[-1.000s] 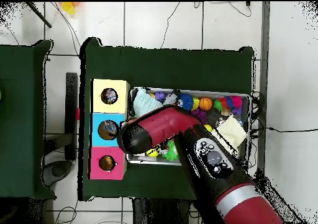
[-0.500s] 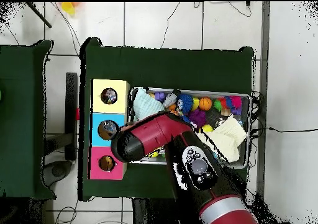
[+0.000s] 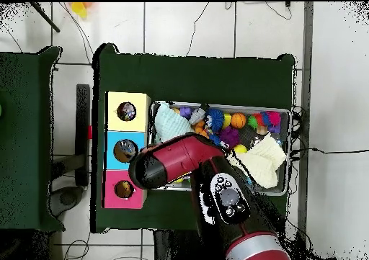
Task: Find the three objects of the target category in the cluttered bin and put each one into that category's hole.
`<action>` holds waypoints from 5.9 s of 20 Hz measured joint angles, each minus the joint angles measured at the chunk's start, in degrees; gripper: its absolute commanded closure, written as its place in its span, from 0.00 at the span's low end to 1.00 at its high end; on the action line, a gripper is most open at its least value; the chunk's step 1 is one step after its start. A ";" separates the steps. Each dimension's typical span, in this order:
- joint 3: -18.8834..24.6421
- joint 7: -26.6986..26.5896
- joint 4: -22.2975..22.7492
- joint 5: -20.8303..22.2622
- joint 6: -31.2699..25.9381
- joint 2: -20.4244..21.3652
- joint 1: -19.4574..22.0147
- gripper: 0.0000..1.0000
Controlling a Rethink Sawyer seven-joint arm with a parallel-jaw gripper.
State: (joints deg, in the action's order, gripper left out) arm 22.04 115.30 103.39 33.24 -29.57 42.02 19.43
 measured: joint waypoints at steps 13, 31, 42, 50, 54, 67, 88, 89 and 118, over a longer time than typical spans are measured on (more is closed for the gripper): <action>-3.02 0.00 -1.12 -0.40 0.17 -1.71 0.21 0.00; -3.00 0.00 -6.70 -0.31 1.04 -10.04 5.91 0.00; -3.01 0.00 -8.31 -0.29 2.79 -13.14 4.41 0.00; -3.02 0.00 -8.40 -0.28 3.79 -14.68 4.77 1.00; -3.03 0.00 -8.37 -0.27 4.31 -14.81 4.79 1.00; 3.52 -0.01 -2.24 -3.51 1.37 -6.08 14.24 1.00; 10.95 -0.01 -0.23 -4.28 -2.25 0.01 25.67 1.00; 11.26 -0.01 -0.05 -4.28 -2.25 0.05 25.73 1.00; 18.98 -1.18 5.52 -4.45 -9.40 8.28 37.19 1.00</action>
State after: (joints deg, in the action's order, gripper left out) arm 41.02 114.11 108.91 28.79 -38.97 50.30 56.62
